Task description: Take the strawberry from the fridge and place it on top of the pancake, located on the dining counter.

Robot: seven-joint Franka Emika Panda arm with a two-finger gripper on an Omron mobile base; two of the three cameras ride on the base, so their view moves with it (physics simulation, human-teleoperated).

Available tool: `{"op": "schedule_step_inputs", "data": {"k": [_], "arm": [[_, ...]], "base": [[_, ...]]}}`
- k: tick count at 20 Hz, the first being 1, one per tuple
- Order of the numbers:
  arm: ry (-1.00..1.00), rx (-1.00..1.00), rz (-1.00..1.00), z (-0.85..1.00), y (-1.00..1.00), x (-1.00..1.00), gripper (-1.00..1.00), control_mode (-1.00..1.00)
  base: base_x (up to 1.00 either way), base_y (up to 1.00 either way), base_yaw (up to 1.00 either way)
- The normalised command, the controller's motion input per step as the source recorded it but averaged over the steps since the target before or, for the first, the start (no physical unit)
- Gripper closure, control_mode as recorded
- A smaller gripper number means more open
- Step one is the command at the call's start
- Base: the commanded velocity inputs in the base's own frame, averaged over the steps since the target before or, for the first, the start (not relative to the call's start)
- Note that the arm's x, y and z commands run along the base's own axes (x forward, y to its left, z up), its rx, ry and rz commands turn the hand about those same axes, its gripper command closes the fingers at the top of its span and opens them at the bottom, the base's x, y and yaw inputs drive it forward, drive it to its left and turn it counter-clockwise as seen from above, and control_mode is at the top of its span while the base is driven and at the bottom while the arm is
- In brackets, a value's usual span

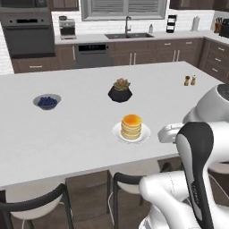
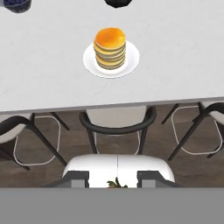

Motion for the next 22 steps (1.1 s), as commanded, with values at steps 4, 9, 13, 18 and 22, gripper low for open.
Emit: {"op": "schedule_step_inputs", "data": {"k": [4, 9, 13, 18, 22], "arm": [[0.00, 0.00, 0.00, 0.00, 0.00, 0.00, 1.00, 1.00], [0.00, 0.00, 0.00, 0.00, 0.00, 0.00, 1.00, 1.00], [0.00, 0.00, 0.00, 0.00, 0.00, 0.00, 1.00, 1.00], [0.00, 0.00, 0.00, 0.00, 0.00, 0.00, 1.00, 1.00], [0.01, -0.01, 0.00, 0.03, 0.01, 0.74, 1.00, -1.00]], "base": [[0.53, 0.10, -0.02], [0.37, 0.02, 0.00], [0.04, 0.00, 0.00], [0.13, 0.02, 0.00], [0.00, 0.00, 0.00]]}}
